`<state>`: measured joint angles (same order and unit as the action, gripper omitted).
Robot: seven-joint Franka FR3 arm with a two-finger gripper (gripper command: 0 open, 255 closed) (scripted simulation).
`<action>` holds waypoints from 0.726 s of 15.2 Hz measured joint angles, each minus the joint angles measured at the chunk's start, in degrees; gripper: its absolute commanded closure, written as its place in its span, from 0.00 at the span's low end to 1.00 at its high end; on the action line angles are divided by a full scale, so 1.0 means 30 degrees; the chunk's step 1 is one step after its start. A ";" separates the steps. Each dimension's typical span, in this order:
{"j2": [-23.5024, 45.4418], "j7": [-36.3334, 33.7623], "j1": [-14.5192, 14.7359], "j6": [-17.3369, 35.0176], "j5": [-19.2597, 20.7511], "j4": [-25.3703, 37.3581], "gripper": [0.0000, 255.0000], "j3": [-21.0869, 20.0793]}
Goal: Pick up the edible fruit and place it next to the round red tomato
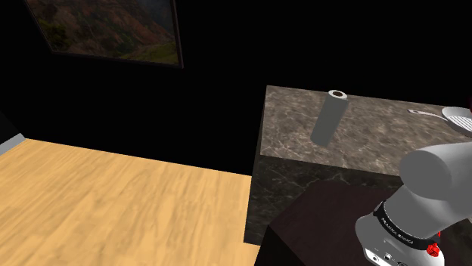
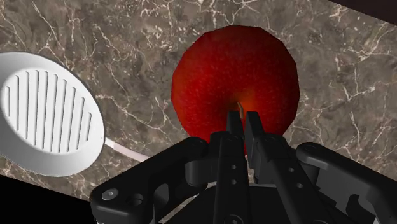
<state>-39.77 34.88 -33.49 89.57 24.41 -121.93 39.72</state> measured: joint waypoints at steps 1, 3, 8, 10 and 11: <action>-0.0092 0.0454 -0.0136 -0.0072 0.0232 0.0129 1.00 0.0344; -0.0458 0.1222 -0.0484 -0.0278 0.0695 0.0228 1.00 0.0824; -0.0733 0.3147 -0.0913 -0.0500 0.1667 0.0924 1.00 0.2341; -0.0828 0.3268 -0.0984 -0.0185 0.1863 0.0603 1.00 0.2606; -0.0902 0.3256 -0.1035 -0.0040 0.1937 0.0394 1.00 0.2660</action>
<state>-42.47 44.65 -36.60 89.45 30.22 -120.75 47.70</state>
